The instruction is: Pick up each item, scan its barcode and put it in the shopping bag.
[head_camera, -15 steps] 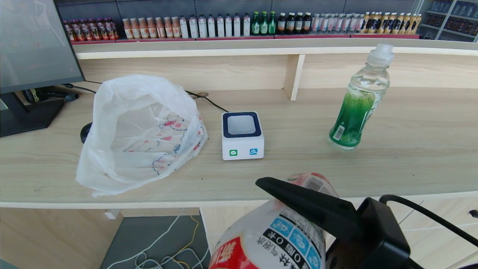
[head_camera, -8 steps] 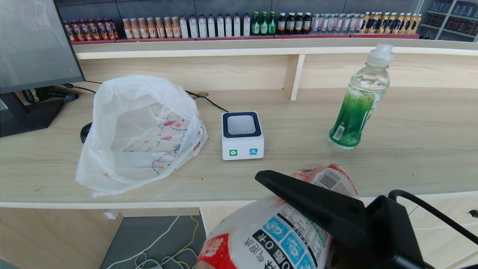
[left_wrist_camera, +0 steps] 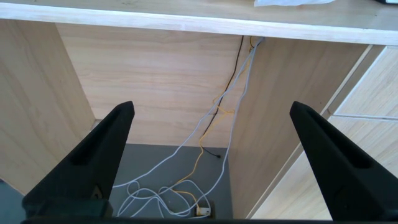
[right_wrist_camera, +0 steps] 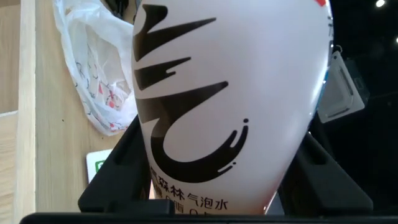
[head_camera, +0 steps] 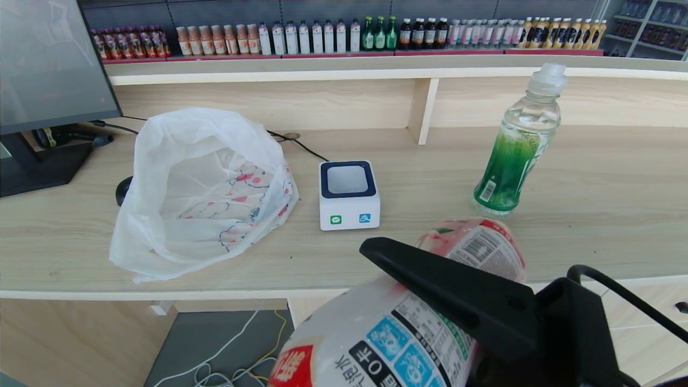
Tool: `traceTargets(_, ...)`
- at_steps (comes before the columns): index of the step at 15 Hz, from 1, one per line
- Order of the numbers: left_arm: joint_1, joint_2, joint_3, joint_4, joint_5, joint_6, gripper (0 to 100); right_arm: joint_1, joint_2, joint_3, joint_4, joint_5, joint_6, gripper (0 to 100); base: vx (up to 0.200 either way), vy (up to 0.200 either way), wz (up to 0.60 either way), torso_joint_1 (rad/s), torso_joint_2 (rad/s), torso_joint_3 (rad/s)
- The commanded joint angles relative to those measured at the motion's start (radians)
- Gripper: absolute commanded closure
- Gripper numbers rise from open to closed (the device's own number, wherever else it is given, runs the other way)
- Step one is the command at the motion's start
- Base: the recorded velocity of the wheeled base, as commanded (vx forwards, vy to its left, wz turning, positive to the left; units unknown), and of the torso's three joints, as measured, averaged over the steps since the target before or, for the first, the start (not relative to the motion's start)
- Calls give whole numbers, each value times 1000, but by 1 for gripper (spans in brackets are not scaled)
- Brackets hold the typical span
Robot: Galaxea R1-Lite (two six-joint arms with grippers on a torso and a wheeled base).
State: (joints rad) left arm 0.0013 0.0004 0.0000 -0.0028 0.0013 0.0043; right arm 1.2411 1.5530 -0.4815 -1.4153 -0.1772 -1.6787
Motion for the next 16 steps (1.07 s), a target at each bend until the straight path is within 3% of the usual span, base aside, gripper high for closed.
traceTargets(1,0,0,0,0,0,0,0,3,-2,-2,-7,-1,-27,100,0,0,0,0,0,0)
traceTargets(4,0,0,0,0,0,0,0,107,-8,15,-51,-88,-118,100,0,0,0,0,0,0)
traceTargets(16,0,0,0,0,0,0,0,107,7,23,-60,-74,-99,100,0,0,0,0,0,0)
